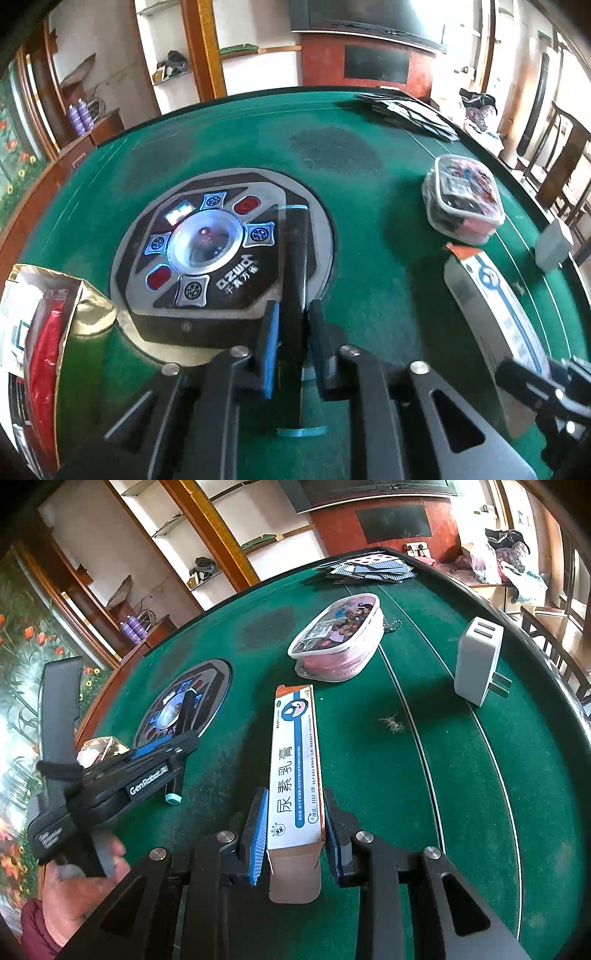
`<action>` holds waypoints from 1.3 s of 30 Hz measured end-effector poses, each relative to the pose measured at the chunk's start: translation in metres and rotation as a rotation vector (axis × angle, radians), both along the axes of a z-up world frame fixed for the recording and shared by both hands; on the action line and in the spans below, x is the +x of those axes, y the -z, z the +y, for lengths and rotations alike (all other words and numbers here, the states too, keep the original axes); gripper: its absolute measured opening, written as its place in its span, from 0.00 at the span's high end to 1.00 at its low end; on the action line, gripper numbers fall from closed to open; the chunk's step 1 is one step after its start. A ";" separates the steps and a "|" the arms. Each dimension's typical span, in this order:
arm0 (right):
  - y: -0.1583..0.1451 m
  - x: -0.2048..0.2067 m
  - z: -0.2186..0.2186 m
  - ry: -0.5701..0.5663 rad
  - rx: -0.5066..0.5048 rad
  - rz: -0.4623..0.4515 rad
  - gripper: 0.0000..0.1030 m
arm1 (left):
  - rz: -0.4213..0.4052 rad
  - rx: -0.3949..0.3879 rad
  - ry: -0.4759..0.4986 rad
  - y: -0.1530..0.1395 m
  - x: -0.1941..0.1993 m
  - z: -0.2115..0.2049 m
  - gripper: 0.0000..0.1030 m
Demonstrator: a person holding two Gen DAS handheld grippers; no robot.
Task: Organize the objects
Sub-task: 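Grasp teal-capped black marker with left tool while right tool holds the box, then carry the marker and the box over the tray with both tools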
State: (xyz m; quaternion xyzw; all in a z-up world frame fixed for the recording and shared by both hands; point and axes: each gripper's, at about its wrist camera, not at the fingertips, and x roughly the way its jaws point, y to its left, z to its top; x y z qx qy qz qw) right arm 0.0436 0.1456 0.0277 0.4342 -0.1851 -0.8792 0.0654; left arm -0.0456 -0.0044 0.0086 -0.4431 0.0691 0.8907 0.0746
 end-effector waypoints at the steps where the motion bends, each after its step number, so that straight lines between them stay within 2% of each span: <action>1: 0.000 0.000 0.000 -0.001 0.004 0.002 0.72 | 0.002 0.011 0.004 0.000 0.004 -0.002 0.86; 5: 0.000 -0.001 -0.002 -0.008 0.027 0.009 0.72 | -0.021 0.084 0.025 -0.003 0.025 -0.015 0.86; 10: 0.000 -0.001 -0.003 -0.011 0.031 0.015 0.72 | -0.018 0.163 0.047 -0.013 0.075 -0.034 0.86; 19: 0.001 0.000 0.003 0.005 -0.011 0.014 0.79 | 0.059 0.250 0.062 -0.047 0.153 -0.084 0.86; 22: -0.002 0.003 0.001 0.005 -0.033 0.012 0.81 | 0.080 0.267 0.023 -0.056 0.170 -0.114 0.86; 26: -0.006 0.017 -0.002 -0.012 -0.135 0.000 0.81 | 0.100 0.331 -0.051 -0.067 0.189 -0.164 0.86; 31: -0.013 0.030 -0.017 -0.061 -0.219 -0.018 0.81 | 0.144 0.344 -0.169 -0.075 0.208 -0.222 0.86; 35: -0.027 0.039 -0.043 -0.116 -0.249 -0.004 0.80 | 0.138 0.366 -0.245 -0.068 0.212 -0.258 0.86; 39: -0.048 0.044 -0.085 -0.220 -0.259 0.016 0.80 | 0.125 0.394 -0.301 -0.055 0.213 -0.281 0.86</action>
